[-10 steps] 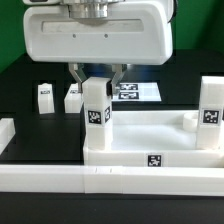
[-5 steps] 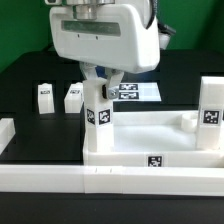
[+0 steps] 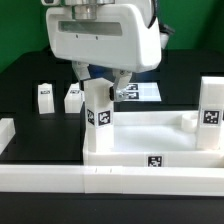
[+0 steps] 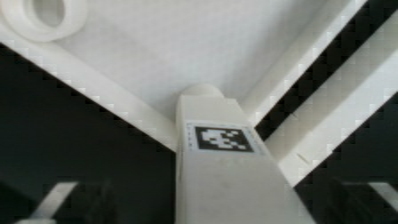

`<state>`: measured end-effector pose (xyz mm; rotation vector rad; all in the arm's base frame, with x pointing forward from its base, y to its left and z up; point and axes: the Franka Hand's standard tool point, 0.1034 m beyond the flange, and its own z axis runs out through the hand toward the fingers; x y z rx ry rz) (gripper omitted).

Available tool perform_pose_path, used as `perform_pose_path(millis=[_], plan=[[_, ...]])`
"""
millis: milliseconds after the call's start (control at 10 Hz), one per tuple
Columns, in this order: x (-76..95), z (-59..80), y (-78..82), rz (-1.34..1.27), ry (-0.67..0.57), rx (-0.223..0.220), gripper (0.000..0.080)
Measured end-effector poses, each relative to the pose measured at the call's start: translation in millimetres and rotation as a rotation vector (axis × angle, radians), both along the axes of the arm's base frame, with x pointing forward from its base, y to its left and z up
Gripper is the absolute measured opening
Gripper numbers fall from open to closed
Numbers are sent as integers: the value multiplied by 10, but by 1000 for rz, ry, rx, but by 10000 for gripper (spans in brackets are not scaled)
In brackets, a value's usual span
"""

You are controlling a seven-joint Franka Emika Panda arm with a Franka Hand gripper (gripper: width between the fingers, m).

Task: Assemble desk

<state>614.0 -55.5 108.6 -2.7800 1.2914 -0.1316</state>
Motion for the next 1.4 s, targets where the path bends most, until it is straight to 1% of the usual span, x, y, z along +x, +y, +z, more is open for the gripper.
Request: perform_pose_path(millis=[100, 200, 300, 700, 800, 1000, 1200, 1300, 1400], plan=[[0, 0, -6, 141, -4, -18, 610], [-1, -3, -8, 232, -6, -28, 643], [-5, -11, -15, 374, -9, -43, 648], [9, -11, -30, 767, -21, -88, 649], [8, -11, -33, 896, -21, -105, 649], [12, -6, -26, 1033, -22, -122, 649], [30, 13, -40, 1258, -10, -165, 649], [28, 11, -42, 1273, -9, -167, 649], [27, 11, -52, 1322, -8, -174, 514]])
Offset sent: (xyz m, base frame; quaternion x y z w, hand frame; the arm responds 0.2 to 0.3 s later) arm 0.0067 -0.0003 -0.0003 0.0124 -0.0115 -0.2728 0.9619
